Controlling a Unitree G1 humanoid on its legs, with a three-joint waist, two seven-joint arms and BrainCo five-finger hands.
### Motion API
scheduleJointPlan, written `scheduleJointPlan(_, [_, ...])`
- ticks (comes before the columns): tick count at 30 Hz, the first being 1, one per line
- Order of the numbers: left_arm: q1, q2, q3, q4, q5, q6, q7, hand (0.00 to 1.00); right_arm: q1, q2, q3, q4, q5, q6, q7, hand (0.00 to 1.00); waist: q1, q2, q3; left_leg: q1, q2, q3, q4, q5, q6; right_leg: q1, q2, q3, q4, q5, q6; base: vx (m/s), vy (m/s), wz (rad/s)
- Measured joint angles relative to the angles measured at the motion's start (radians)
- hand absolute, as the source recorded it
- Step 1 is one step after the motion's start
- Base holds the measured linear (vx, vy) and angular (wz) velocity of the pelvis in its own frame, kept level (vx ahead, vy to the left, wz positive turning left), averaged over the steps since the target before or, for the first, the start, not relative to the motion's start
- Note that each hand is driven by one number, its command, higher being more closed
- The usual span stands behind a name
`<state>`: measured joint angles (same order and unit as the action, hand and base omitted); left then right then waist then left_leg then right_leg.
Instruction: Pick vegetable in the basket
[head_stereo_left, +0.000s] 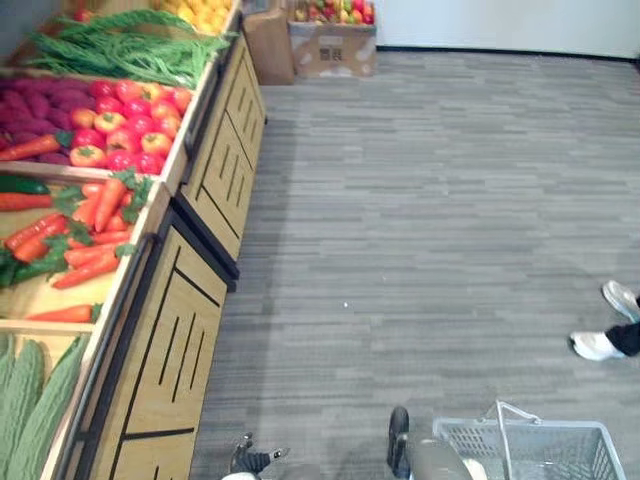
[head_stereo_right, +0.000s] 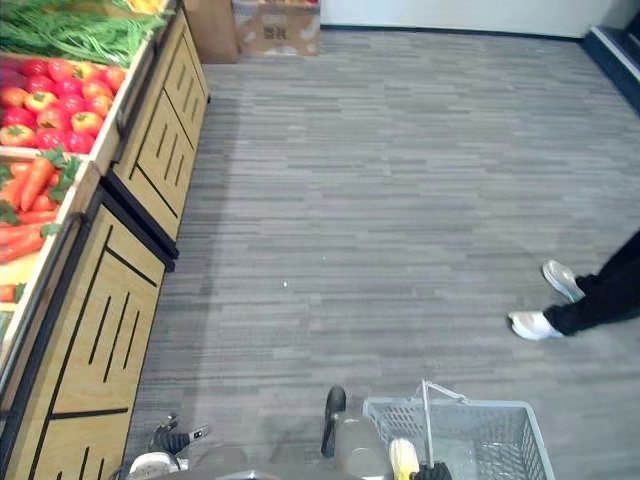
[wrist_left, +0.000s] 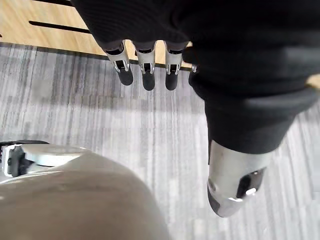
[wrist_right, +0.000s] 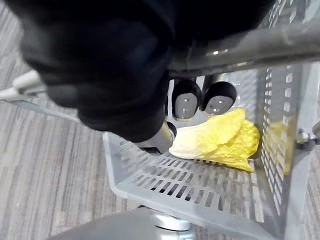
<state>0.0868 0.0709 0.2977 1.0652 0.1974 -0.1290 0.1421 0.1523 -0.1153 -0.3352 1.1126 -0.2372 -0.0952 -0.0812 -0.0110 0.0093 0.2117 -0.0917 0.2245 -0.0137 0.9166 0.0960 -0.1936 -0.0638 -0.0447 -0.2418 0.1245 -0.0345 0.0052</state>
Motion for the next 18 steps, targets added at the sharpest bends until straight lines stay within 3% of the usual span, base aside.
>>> scheduleJointPlan(1, [-0.001,-0.005,0.014,-0.010,-0.004,0.002,0.001,0.00,-0.006,-0.002,-0.004,-0.003,0.001,0.000,-0.002,1.00,0.014,-0.002,0.001,-0.060,0.009,0.039,0.105,-0.091,0.023,0.056,-0.001,0.002,-0.032,-0.004,-0.006,0.47,-0.102,0.09])
scheduleJointPlan(3, [0.000,-0.010,0.022,-0.026,-0.059,0.003,0.005,0.00,-0.012,-0.006,-0.012,-0.009,0.002,-0.001,-0.004,1.00,0.027,-0.005,0.003,-0.129,0.003,0.084,0.148,-0.189,0.055,0.119,-0.011,0.001,-0.066,-0.011,-0.002,0.31,-0.008,0.05])
scheduleJointPlan(5, [0.003,-0.013,0.021,-0.037,-0.117,0.003,0.007,0.00,-0.028,-0.012,-0.016,-0.018,0.002,-0.004,-0.006,1.00,0.051,-0.008,0.004,-0.221,-0.003,0.181,0.037,-0.281,0.087,0.189,-0.046,-0.005,-0.091,-0.041,0.038,0.25,0.117,0.06])
scheduleJointPlan(6, [0.005,-0.014,0.019,-0.038,-0.117,0.003,0.007,0.00,-0.032,-0.013,-0.023,-0.020,0.001,-0.005,-0.006,1.00,0.052,-0.009,0.004,-0.230,-0.004,0.213,-0.040,-0.283,0.092,0.198,-0.059,-0.011,-0.090,-0.052,0.052,0.22,0.185,0.20])
scheduleJointPlan(8, [0.022,-0.028,0.010,-0.049,-0.117,0.001,0.012,0.00,-0.019,-0.019,-0.022,-0.049,0.001,-0.008,-0.006,1.00,0.047,0.013,-0.005,-0.215,-0.005,0.321,-0.428,-0.214,0.132,0.236,-0.076,-0.037,-0.082,-0.109,0.102,0.29,0.282,0.41])
scheduleJointPlan(9, [0.034,-0.036,-0.001,-0.047,-0.116,0.001,0.010,0.00,-0.008,-0.030,-0.021,-0.042,0.001,-0.008,-0.009,1.00,0.051,0.032,-0.018,-0.209,-0.014,0.343,-0.547,-0.154,0.211,0.260,-0.068,-0.049,-0.075,-0.136,0.132,0.33,0.281,0.46])
scheduleJointPlan(10, [0.034,-0.024,-0.006,-0.044,-0.115,0.003,0.011,0.00,-0.010,-0.017,-0.017,-0.038,0.000,-0.002,-0.014,1.00,0.051,0.011,-0.024,-0.198,-0.041,0.360,-0.564,-0.158,0.205,0.268,-0.094,-0.049,-0.075,-0.143,0.121,0.36,0.247,0.39])
scheduleJointPlan(11, [0.042,-0.006,-0.009,-0.050,-0.114,0.001,0.013,0.00,-0.009,-0.001,-0.006,-0.040,0.001,-0.008,-0.010,1.00,0.063,-0.033,-0.045,-0.185,-0.095,0.384,-0.620,-0.159,0.207,0.259,-0.130,-0.036,-0.085,-0.146,0.115,0.35,0.170,0.33])
scheduleJointPlan(12, [0.036,0.007,-0.012,-0.047,-0.112,0.005,0.013,0.00,-0.019,0.011,-0.004,-0.039,0.001,-0.013,-0.011,1.00,0.068,-0.061,-0.050,-0.189,-0.130,0.385,-0.635,-0.169,0.223,0.262,-0.139,-0.018,-0.094,-0.141,0.114,0.35,0.149,0.27])
scheduleJointPlan(16, [0.038,0.010,-0.016,-0.015,-0.105,0.008,0.012,0.00,-0.043,0.009,0.000,-0.014,-0.002,-0.011,-0.019,1.00,0.076,-0.069,-0.053,-0.136,-0.184,0.385,-0.667,-0.200,0.251,0.259,-0.181,-0.006,-0.008,-0.084,0.129,0.30,0.148,0.20])
scheduleJointPlan(17, [0.043,0.011,-0.016,-0.001,-0.104,0.008,0.013,0.00,-0.041,0.006,0.000,-0.009,-0.001,-0.013,-0.019,1.00,0.079,-0.070,-0.058,-0.090,-0.201,0.382,-0.709,-0.202,0.253,0.219,-0.200,0.024,0.120,-0.080,0.136,0.26,0.157,0.10])
scheduleJointPlan(18, [0.056,0.013,-0.025,0.002,-0.101,0.009,0.012,0.00,-0.042,0.001,-0.002,0.002,-0.001,-0.015,-0.019,1.00,0.075,-0.069,-0.072,-0.055,-0.212,0.370,-0.743,-0.206,0.256,0.141,-0.222,0.056,0.308,-0.047,0.182,0.25,0.148,0.17])
